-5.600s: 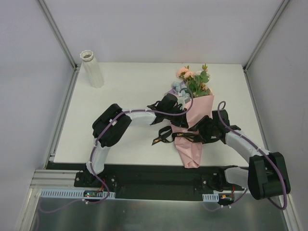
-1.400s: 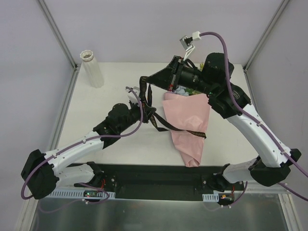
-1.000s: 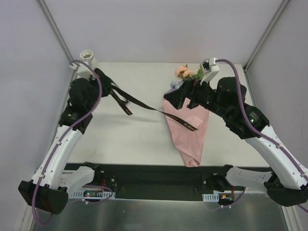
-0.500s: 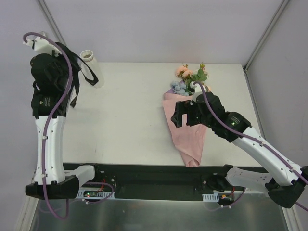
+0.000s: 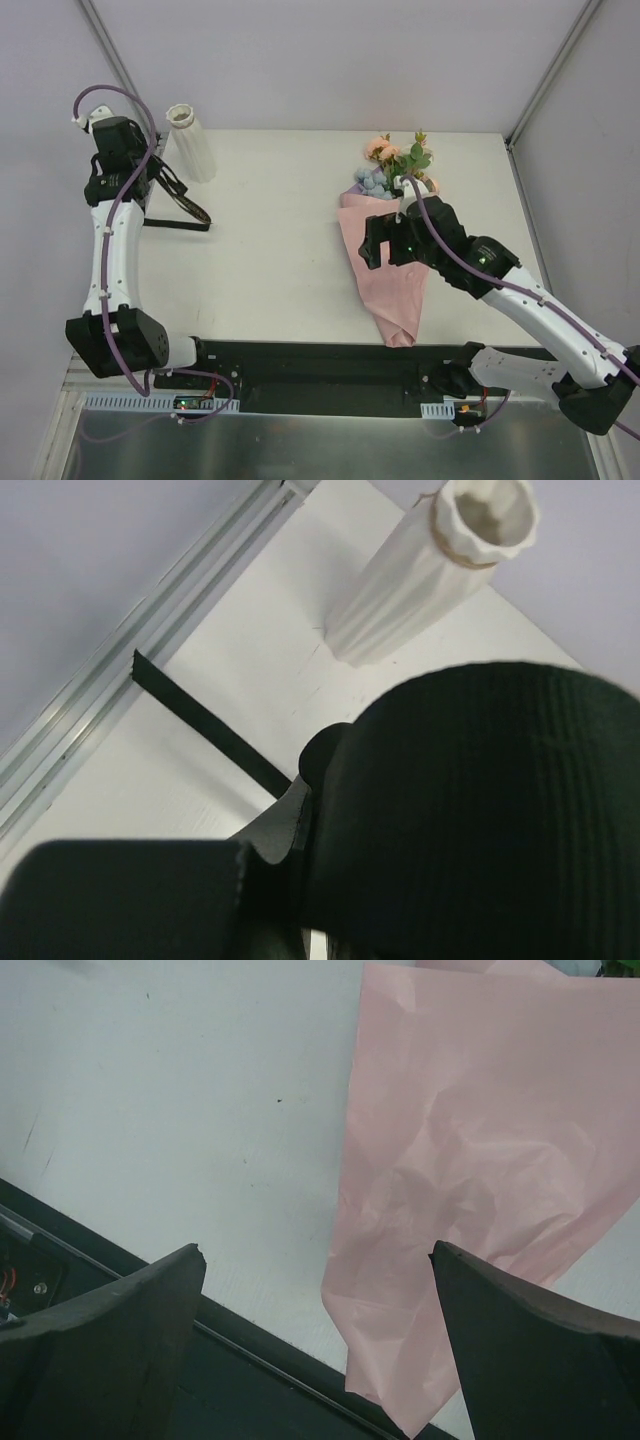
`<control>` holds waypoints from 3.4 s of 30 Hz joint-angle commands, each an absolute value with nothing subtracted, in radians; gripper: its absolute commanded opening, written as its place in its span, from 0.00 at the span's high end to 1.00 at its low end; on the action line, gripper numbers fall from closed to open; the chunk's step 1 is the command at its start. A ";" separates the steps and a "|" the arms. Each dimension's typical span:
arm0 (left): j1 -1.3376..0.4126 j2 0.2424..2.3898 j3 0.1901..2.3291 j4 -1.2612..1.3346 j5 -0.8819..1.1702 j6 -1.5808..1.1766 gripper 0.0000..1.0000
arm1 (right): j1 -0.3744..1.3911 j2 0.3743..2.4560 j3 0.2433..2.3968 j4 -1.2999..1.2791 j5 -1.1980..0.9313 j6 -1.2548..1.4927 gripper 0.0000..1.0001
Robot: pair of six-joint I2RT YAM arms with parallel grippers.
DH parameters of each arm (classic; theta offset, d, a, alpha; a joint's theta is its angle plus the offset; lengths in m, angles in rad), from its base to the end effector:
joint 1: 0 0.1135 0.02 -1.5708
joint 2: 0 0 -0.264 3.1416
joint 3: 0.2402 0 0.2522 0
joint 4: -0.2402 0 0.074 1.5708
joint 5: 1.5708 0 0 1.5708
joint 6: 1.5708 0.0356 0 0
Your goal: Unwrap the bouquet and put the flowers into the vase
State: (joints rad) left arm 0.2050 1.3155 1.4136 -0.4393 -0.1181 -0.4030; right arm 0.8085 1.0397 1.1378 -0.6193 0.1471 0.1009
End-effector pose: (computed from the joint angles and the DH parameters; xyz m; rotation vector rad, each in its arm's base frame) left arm 0.2873 0.0640 0.4161 -0.6471 1.7966 -0.0209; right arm 0.1549 0.1547 0.3705 -0.6462 2.0092 0.3966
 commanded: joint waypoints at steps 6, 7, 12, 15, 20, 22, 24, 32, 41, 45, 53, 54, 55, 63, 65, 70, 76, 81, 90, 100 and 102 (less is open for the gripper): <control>0.209 1.468 1.341 -0.448 -0.229 -0.443 0.26 | 0.810 1.060 1.100 -0.660 0.098 0.100 0.00; 0.207 1.480 1.344 -0.454 -0.229 -0.443 0.05 | 0.810 1.074 1.085 -0.663 0.031 0.094 0.00; 0.209 1.404 1.284 -0.459 -0.206 -0.472 0.01 | 0.882 1.271 1.100 -0.824 0.193 0.031 0.03; 0.209 1.310 1.221 -0.457 -0.170 -0.488 0.01 | 0.925 1.365 1.103 -0.842 0.353 0.015 0.04; 0.206 1.175 1.125 -0.425 -0.055 -0.468 0.05 | 0.945 1.489 1.137 -0.789 0.391 0.018 0.03; 0.206 1.126 1.075 -0.416 0.049 -0.472 0.07 | 0.953 1.550 1.186 -0.793 0.411 0.015 0.01; 0.206 1.091 1.014 -0.391 0.153 -0.494 0.09 | 0.969 1.589 1.225 -0.801 0.420 0.015 0.02; 0.077 0.939 0.786 -0.200 0.476 -0.594 0.10 | 1.031 1.773 1.295 -0.845 0.613 0.087 0.04; -0.395 0.917 0.616 0.070 0.301 -0.704 0.18 | 0.927 1.703 1.254 -0.983 0.916 0.193 0.03; -0.529 1.027 0.629 0.173 0.299 -0.721 0.20 | 0.786 1.480 1.154 -0.983 0.866 0.225 0.00; -0.791 1.287 0.788 0.242 0.278 -0.689 0.20 | 0.214 1.014 0.890 -0.870 0.533 0.337 0.03; -0.807 1.302 0.801 0.242 0.281 -0.689 0.20 | 0.174 0.924 0.879 -0.862 0.508 0.339 0.03; -0.818 1.318 0.810 0.245 0.287 -0.684 0.20 | 0.120 0.885 0.877 -0.864 0.511 0.337 0.03; -0.847 1.338 0.812 0.261 0.298 -0.684 0.19 | 0.107 0.764 0.953 -0.760 0.367 0.183 0.03; -0.847 1.315 0.796 0.261 0.301 -0.686 0.19 | 0.138 0.857 0.943 -0.686 0.089 0.138 0.03; -0.847 1.202 0.723 0.259 0.317 -0.681 0.13 | 0.080 1.176 0.959 -0.596 -0.355 0.249 0.03; -0.847 0.985 0.617 0.232 0.299 -0.693 0.07 | 0.012 1.255 0.770 -0.327 -0.414 0.301 0.03; -0.847 0.871 0.597 0.147 0.278 -0.667 0.04 | 0.003 1.261 0.638 -0.120 -0.466 0.333 0.04; -0.847 0.828 0.591 0.091 0.255 -0.661 0.04 | 0.018 1.221 0.696 -0.298 -0.267 0.236 0.03; -0.848 0.726 0.588 0.046 0.218 -0.657 0.04 | 0.403 1.249 0.805 -0.102 -0.476 0.151 0.04; -0.847 0.648 0.580 0.026 0.170 -0.644 0.04 | 0.564 1.307 0.920 -0.123 -0.443 0.146 0.03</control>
State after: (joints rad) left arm -0.8444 0.7761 0.5892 0.0444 0.2474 -0.6788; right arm 0.3515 1.2579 0.7334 -0.1608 -0.4465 0.2134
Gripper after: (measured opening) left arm 0.961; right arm 0.967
